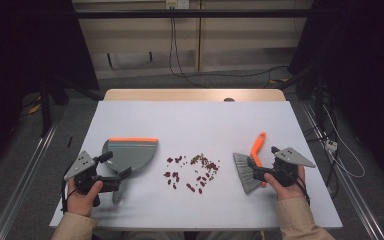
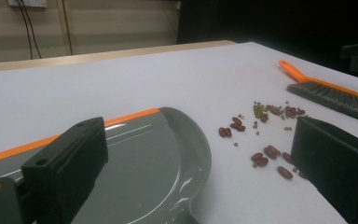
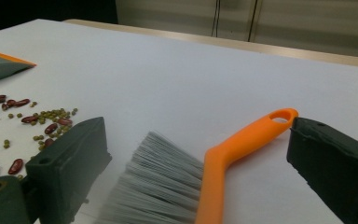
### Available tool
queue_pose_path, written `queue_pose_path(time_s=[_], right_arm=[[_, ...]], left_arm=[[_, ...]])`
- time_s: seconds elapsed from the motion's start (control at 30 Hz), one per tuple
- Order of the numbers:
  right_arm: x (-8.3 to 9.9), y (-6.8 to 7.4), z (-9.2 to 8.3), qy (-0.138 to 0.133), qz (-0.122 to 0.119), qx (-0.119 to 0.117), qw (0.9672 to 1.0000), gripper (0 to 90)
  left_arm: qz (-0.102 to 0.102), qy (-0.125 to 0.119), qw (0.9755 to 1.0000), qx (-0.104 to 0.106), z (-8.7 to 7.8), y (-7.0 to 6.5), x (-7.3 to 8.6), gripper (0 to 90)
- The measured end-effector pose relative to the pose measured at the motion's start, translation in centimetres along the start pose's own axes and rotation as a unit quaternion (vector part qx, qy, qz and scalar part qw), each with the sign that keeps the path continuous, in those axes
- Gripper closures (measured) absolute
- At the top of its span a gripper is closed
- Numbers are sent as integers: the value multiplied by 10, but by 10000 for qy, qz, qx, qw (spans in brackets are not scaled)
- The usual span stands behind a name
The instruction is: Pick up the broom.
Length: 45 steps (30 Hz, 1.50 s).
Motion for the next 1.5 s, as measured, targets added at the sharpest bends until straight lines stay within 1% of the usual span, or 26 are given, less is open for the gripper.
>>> queue_pose_path(time_s=[0.13, 0.23, 0.27, 0.33, 0.4, 0.53, 0.63, 0.7, 0.73, 0.77, 0.83, 0.9, 0.97, 1.03, 1.07, 1.17, 1.2, 1.23, 1.27, 1.3, 1.33, 1.43, 1.47, 1.5], right_arm=[[-3, -2, 10, 194, 52, 107, 9997, 51], [-4, -2, 15, 259, 47, 186, 9995, 56], [-4, -3, 20, 325, 89, 265, 9991, 57], [-4, -4, 23, 362, 100, 280, 9989, 59], [-4, -6, 31, 573, 148, 349, 9976, 62], [-7, -9, 41, 825, 177, 479, 9953, 71], [-6, -9, 48, 1048, 246, 483, 9930, 96], [-6, -9, 53, 1233, 250, 487, 9909, 101], [-5, -8, 54, 1322, 272, 519, 9895, 120], [-5, -8, 55, 1350, 295, 516, 9891, 140], [-4, -8, 58, 1492, 310, 511, 9870, 169], [-5, -7, 60, 1581, 259, 473, 9860, 223], [-7, -5, 62, 1625, 210, 538, 9850, 224], [-8, -5, 63, 1650, 253, 576, 9843, 256], [-7, -6, 64, 1678, 231, 597, 9837, 263], [-5, -6, 67, 1775, 282, 657, 9815, 280], [-5, -6, 67, 1775, 282, 657, 9815, 280], [-3, -7, 69, 1859, 225, 679, 9800, 302], [-2, -7, 70, 1905, 243, 685, 9790, 311], [-2, -7, 70, 1905, 243, 685, 9790, 311], [-2, -8, 71, 1931, 254, 708, 9783, 324], [-2, -7, 71, 1937, 218, 744, 9780, 330], [-1, -6, 71, 1934, 168, 741, 9782, 351], [-1, -6, 71, 1934, 168, 741, 9782, 351]], left_arm=[[-2, 14, 10000, 11, 1, 0, 0, 39], [-9, 24, 10000, 19, 1, 0, 0, 39], [-9, 36, 10000, 18, 1, 0, 0, 39], [-11, 44, 10000, 23, 1, 1, 1, 39], [-24, 40, 10000, 19, 1, 1, 1, 39], [-39, 35, 10000, 23, 2, 1, 1, 39], [-39, 35, 10000, 20, 2, 1, 1, 39], [-45, 41, 10000, 20, 2, 1, 1, 39], [-45, 41, 10000, 20, 2, 1, 1, 39], [-56, 42, 10000, 18, 2, 1, 1, 39], [-71, 55, 10000, 34, 2, 1, 2, 39], [-76, 78, 9999, 50, 3, 2, 2, 39], [-79, 94, 9999, 63, 3, 2, 2, 39], [-80, 79, 9999, 57, 3, 1, 2, 39], [-80, 79, 9999, 57, 3, 1, 2, 39], [-67, 83, 9999, 63, 3, 1, 2, 40], [-55, 88, 9999, 69, 3, 1, 2, 40], [-69, 97, 9999, 66, 3, 1, 2, 41], [-69, 97, 9999, 66, 3, 1, 2, 41], [-67, 103, 9999, 66, 3, 1, 2, 41], [-71, 96, 9999, 62, 3, 1, 2, 41], [-55, 79, 9999, 65, 3, 1, 2, 41], [-54, 82, 9999, 62, 3, 1, 2, 41], [-55, 92, 9999, 61, 3, 1, 2, 41]])
Point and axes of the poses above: each handheld gripper's, and its own axes: z roughly forward along the jaws, x roughly out of its underside, y roughly to its left, the point moved 1 cm from there along z, roughly forward along the jaws, and after that the axes turned 15 degrees about x, right-handed, at the moved point
